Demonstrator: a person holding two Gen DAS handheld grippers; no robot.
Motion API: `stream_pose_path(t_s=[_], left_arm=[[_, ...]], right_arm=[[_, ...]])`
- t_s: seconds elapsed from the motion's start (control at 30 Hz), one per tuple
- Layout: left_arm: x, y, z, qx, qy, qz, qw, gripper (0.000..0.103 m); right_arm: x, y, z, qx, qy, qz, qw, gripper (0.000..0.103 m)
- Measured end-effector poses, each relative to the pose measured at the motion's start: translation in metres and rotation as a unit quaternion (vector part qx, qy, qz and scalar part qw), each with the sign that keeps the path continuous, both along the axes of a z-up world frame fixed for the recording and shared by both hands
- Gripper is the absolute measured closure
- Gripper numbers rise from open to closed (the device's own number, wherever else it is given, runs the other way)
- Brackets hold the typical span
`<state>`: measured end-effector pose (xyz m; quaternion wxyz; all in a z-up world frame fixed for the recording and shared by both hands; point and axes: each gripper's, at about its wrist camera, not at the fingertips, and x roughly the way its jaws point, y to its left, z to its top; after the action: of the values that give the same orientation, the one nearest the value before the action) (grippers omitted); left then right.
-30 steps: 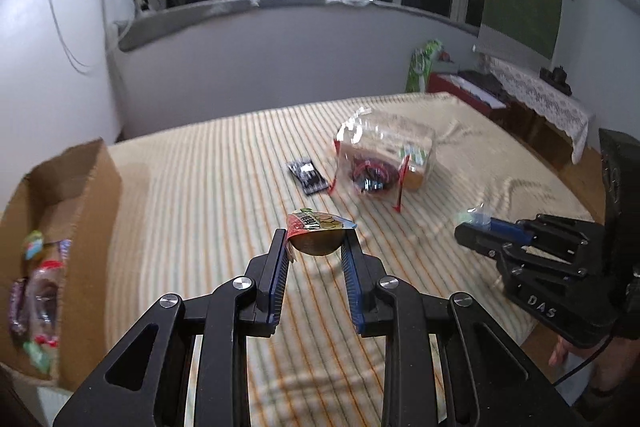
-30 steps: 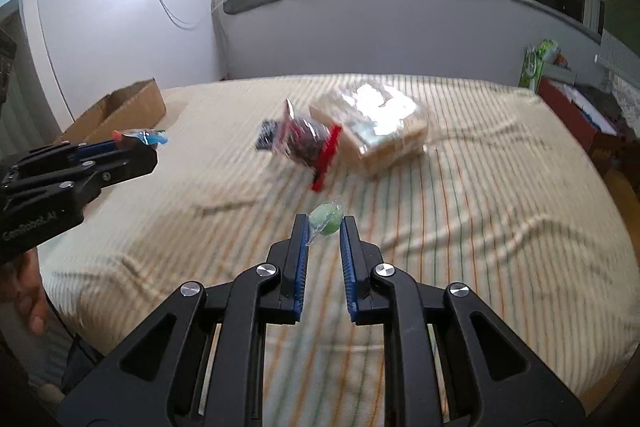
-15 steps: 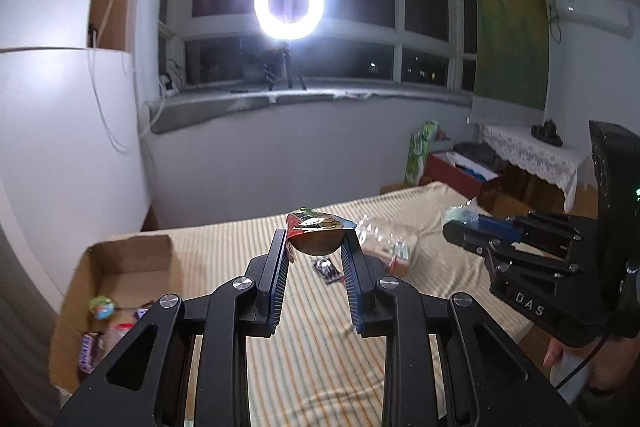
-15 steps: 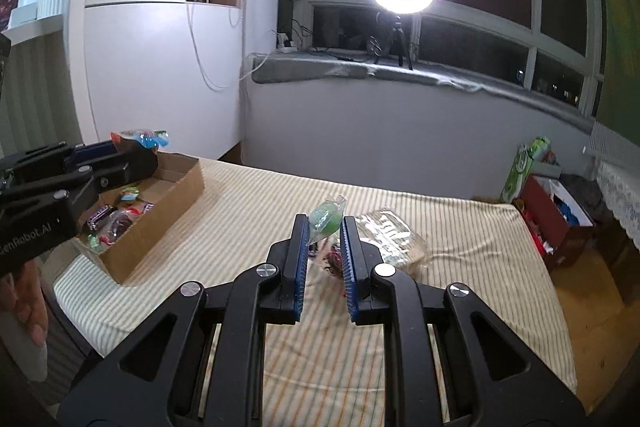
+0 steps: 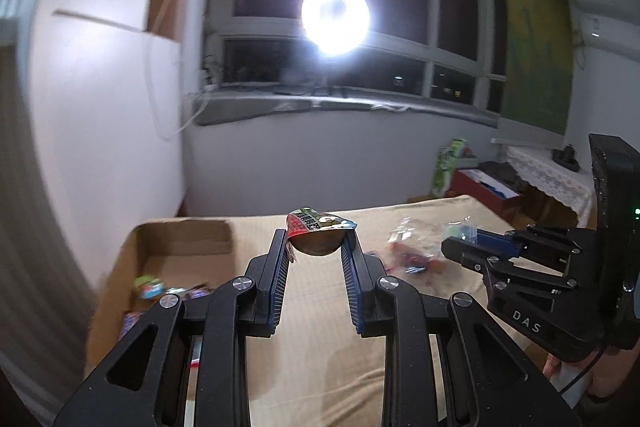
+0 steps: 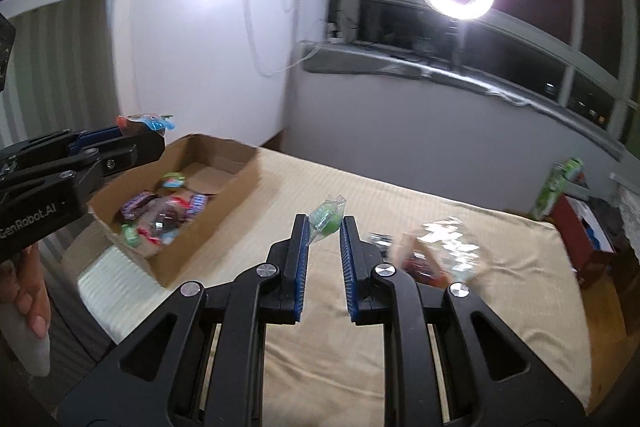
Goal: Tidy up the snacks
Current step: 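Carry the wrapped sweet with the left tool while the right tool carries the green candy to the box, then open the left tool over the box while the right tool releases the green candy into it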
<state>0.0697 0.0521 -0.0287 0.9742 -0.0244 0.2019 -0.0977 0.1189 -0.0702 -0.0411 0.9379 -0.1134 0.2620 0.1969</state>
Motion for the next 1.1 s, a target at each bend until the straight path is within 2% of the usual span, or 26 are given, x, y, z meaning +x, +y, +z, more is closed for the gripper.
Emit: stream_pose_path(t_s=[0.17, 0.33, 0.53, 0.7, 0.87, 1.1], left_arm=[[-0.011, 0.05, -0.007, -0.002, 0.011, 0.063, 0.9979, 0.079], [-0.023, 0.082, -0.003, 0.002, 0.011, 0.106, 0.9943, 0.079], [-0.035, 0.103, 0.016, 0.008, -0.012, 0.135, 0.9907, 0.079], [-0.036, 0.108, 0.022, 0.011, -0.022, 0.137, 0.9903, 0.079], [-0.025, 0.111, 0.011, 0.007, -0.01, 0.131, 0.9913, 0.079], [0.009, 0.124, -0.032, -0.001, 0.048, 0.129, 0.9905, 0.078]], right_arm=[[0.004, 0.057, -0.008, 0.002, 0.006, 0.058, 0.998, 0.087], [0.001, 0.104, -0.004, 0.008, -0.003, 0.109, 0.994, 0.087], [-0.003, 0.123, 0.016, 0.015, -0.029, 0.131, 0.991, 0.087], [0.0, 0.127, 0.017, 0.016, -0.029, 0.135, 0.99, 0.087], [0.015, 0.136, -0.003, 0.01, -0.003, 0.138, 0.99, 0.087], [0.049, 0.152, -0.056, -0.008, 0.06, 0.144, 0.988, 0.087]])
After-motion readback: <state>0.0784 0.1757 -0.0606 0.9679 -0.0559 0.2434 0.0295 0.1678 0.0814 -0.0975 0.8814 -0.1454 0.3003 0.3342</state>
